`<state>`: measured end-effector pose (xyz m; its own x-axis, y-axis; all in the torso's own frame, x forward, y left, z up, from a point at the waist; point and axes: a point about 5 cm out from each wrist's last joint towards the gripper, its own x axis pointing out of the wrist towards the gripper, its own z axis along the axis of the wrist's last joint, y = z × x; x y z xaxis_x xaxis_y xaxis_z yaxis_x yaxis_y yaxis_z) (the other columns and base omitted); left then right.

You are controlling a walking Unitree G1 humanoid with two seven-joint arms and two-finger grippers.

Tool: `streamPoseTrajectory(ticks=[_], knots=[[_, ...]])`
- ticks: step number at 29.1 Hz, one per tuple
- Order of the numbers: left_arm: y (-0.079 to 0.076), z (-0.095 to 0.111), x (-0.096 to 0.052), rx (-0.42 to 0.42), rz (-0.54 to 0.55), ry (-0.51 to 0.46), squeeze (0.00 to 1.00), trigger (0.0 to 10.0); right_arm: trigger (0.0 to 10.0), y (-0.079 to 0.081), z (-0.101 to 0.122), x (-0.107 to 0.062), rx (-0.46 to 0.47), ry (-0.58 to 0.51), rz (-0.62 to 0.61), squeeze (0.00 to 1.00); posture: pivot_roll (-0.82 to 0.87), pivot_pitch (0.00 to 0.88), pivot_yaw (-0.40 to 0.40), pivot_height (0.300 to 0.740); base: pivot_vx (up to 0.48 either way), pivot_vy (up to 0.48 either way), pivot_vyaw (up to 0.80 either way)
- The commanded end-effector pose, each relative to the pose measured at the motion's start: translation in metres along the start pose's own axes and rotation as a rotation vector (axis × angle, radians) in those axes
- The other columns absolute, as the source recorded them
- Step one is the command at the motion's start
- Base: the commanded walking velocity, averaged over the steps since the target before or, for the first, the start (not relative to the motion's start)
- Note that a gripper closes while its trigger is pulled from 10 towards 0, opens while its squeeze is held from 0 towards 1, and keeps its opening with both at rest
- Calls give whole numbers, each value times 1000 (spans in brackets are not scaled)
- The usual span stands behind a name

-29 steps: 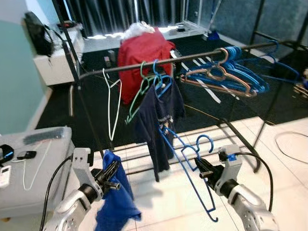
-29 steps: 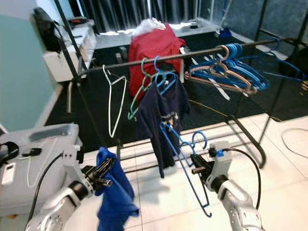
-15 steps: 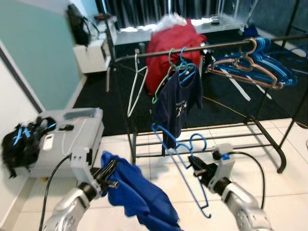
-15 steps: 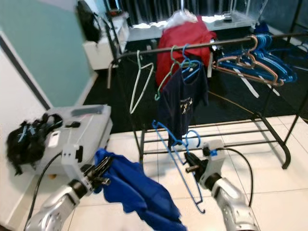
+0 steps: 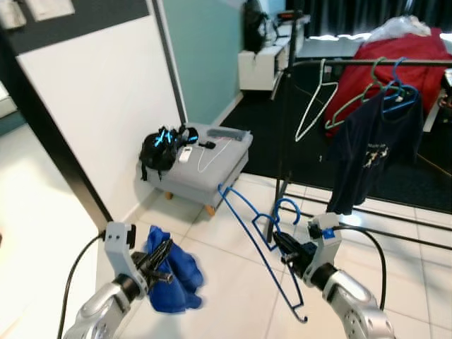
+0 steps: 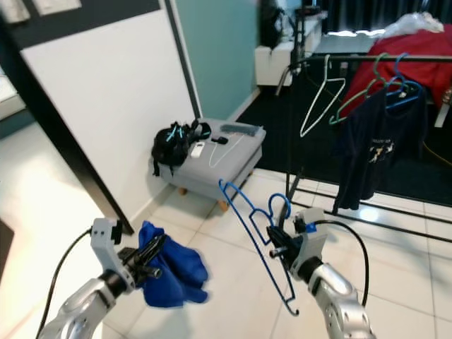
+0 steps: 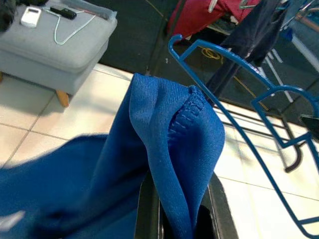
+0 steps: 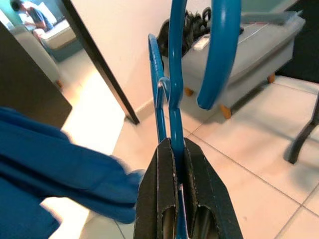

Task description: Hang hanger

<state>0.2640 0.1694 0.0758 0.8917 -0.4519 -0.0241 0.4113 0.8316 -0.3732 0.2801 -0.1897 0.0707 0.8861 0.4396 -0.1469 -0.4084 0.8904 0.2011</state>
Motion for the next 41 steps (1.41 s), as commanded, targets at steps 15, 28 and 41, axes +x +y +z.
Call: streamPoseTrajectory(ticks=[15, 28, 41], knots=[[3, -2, -3, 21, -2, 4, 0, 10000, 10000, 9, -4, 3, -13, 6, 62, 0, -25, 0, 66, 740, -359, 0, 779], [3, 3, -2, 18, 5, -29, 0, 10000, 10000, 10, -4, 4, -32, 5, 82, 0, -24, 0, 59, 740, -327, 0, 775], [8, 3, 9, 2, 51, -60, 0, 10000, 10000, 7, -10, 3, -36, 39, 106, 0, -24, 0, 19, 740, -297, 0, 775]])
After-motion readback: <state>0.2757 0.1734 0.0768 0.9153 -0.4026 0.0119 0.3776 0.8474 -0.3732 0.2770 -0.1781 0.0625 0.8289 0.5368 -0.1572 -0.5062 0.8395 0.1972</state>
